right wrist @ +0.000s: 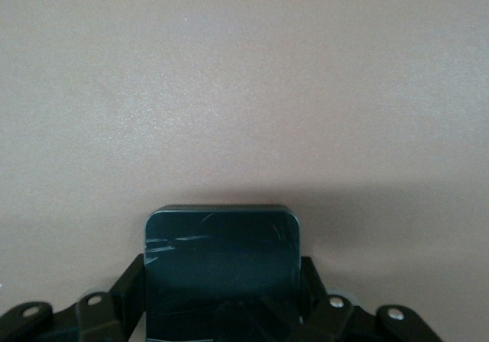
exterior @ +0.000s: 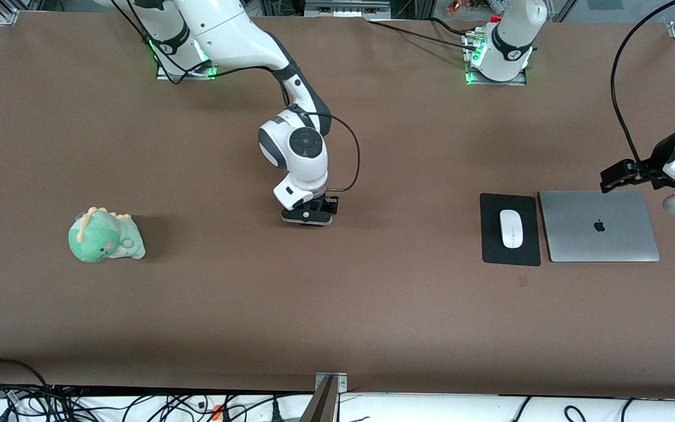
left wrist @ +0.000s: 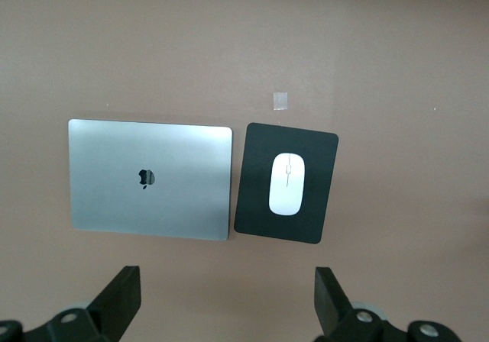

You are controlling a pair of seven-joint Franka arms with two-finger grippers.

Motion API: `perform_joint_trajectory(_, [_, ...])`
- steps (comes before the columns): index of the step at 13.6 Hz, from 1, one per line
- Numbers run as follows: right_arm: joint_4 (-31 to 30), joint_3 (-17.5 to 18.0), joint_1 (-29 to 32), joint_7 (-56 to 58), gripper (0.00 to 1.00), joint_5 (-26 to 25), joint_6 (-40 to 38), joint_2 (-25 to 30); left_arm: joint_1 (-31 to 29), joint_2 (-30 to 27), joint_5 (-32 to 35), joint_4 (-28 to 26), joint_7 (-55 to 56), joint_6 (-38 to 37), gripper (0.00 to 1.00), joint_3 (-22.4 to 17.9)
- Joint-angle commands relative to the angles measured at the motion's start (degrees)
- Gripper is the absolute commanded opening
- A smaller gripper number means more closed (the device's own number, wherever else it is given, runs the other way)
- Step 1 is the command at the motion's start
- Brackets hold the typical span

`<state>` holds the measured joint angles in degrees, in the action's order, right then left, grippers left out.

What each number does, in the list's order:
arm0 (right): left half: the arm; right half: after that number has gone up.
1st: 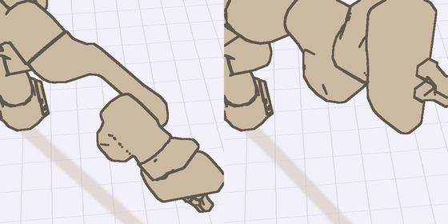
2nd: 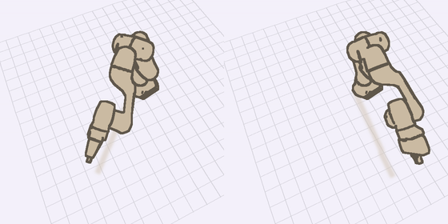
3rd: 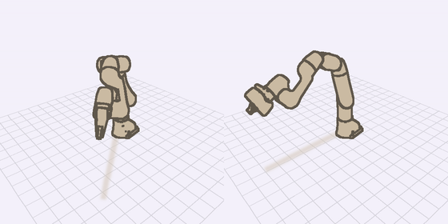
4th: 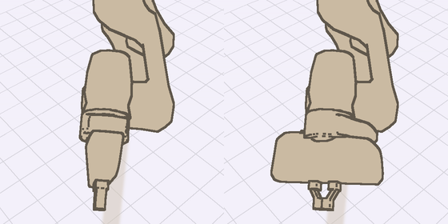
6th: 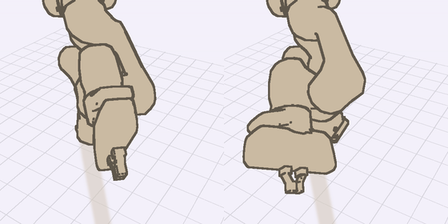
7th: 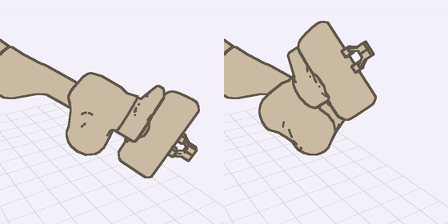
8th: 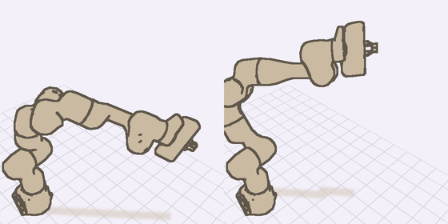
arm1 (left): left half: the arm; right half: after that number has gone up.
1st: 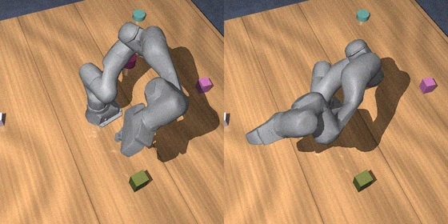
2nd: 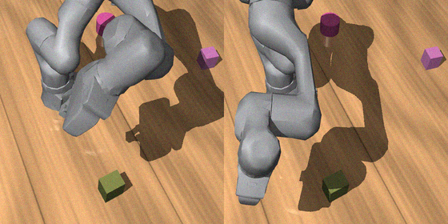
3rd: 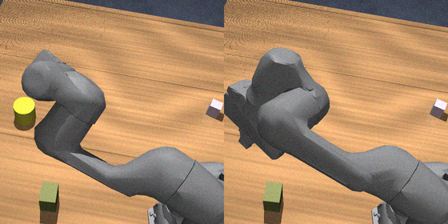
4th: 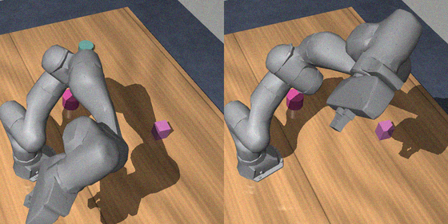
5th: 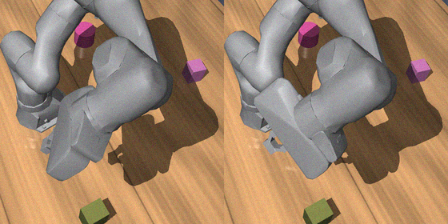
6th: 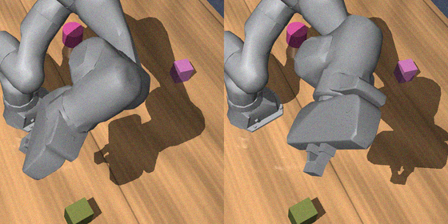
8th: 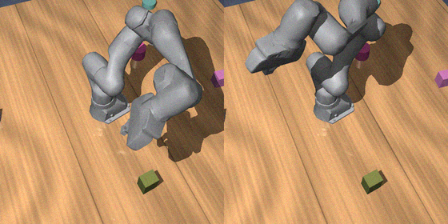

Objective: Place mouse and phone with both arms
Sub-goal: 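Carry the phone with the right gripper toward the green plush toy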

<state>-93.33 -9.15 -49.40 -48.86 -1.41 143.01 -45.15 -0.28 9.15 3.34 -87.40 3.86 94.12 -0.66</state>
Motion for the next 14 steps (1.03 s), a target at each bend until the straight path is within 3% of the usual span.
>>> perform_joint_trajectory(1, [0.5,-0.7,-0.1,1.4,0.0,-0.8,-2.8,0.3,-0.5,-0.5,-0.9,0.0,-2.1,-1.0,1.0,0.1])
perform_joint_trajectory(4, [6.1,-0.8,2.6,9.5,0.0,-0.3,-14.0,0.8,-0.5,-0.5,-1.0,0.0,-2.0,-1.1,1.0,0.2])
perform_joint_trajectory(7, [5.7,-0.8,9.2,20.5,0.0,0.2,-17.5,4.5,-0.4,-0.5,-0.9,0.3,-2.0,-1.1,1.0,0.2])
perform_joint_trajectory(10, [1.4,-0.8,15.8,26.4,0.0,0.5,-16.7,8.5,-0.4,-0.1,-0.5,0.7,-1.9,-0.9,1.0,0.2])
perform_joint_trajectory(14, [-9.9,-0.8,23.2,35.4,0.0,5.3,-6.9,13.9,-0.2,0.1,-0.2,1.1,-1.9,-0.6,1.0,0.2])
